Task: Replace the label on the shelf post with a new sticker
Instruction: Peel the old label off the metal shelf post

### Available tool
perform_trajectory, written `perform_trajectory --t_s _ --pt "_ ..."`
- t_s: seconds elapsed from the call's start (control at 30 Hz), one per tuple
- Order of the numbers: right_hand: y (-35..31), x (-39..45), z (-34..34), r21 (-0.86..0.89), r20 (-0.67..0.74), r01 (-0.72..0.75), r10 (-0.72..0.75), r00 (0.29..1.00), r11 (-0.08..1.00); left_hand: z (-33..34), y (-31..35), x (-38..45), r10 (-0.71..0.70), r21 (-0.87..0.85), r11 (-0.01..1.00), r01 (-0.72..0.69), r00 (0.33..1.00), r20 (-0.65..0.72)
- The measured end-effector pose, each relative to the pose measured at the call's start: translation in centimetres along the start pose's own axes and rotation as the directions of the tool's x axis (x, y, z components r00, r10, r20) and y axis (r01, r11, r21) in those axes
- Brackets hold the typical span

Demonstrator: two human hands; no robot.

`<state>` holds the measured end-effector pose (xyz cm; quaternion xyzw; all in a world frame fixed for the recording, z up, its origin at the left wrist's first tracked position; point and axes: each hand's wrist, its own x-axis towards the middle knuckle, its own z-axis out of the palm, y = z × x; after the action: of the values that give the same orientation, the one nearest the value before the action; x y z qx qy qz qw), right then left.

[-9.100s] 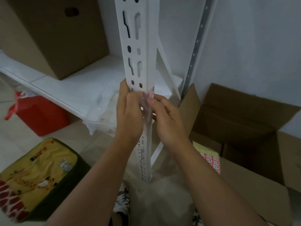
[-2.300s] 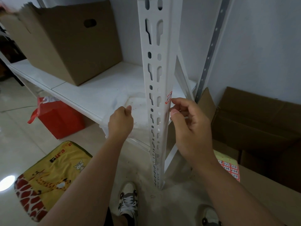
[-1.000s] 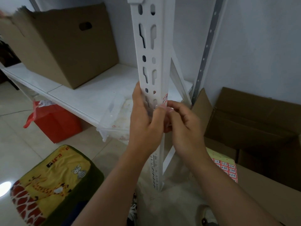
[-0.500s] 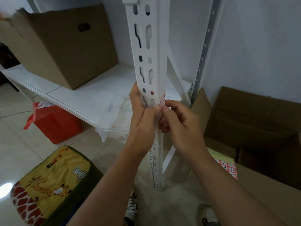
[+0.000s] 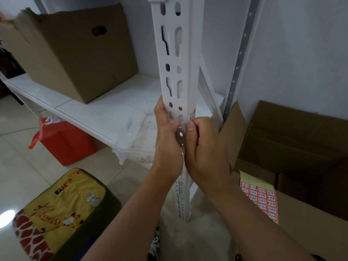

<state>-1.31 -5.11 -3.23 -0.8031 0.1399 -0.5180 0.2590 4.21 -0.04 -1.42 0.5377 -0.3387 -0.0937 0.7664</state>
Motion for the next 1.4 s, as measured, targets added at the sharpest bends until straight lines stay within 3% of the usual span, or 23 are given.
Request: perform_trajectory --t_s 0.17,0.57,0.87,1.07,1.4 --pt "-0.1 0.4 0.6 -0.100 -0.070 0.042 -0.049 0.996 0.994 0.2 0.0 -0.1 -0.029 0.016 0.999 0.030 0.999 -0.037" --pt "0.7 0.3 0.2 0.031 -0.018 0.056 -0.055 0.998 0.998 0.6 0.0 -0.2 -0.012 -0.009 1.000 0.011 0.999 -0.044" --pt "0.6 0.5 0.7 -0.141 -0.082 0.159 -0.171 0.982 0.977 0.6 -0.1 -0.2 -0.001 -0.039 0.999 -0.001 0.999 -0.048" --pt "1.2 0.1 0.6 -0.096 -0.074 0.182 -0.189 0.979 0.979 0.6 -0.2 -0.3 -0.008 -0.035 0.999 0.006 0.999 -0.054" --pt "0.6 0.4 0.6 -0.188 -0.101 0.195 -0.216 0.971 0.963 0.5 -0.4 -0.2 0.001 -0.055 0.998 -0.004 0.999 -0.050"
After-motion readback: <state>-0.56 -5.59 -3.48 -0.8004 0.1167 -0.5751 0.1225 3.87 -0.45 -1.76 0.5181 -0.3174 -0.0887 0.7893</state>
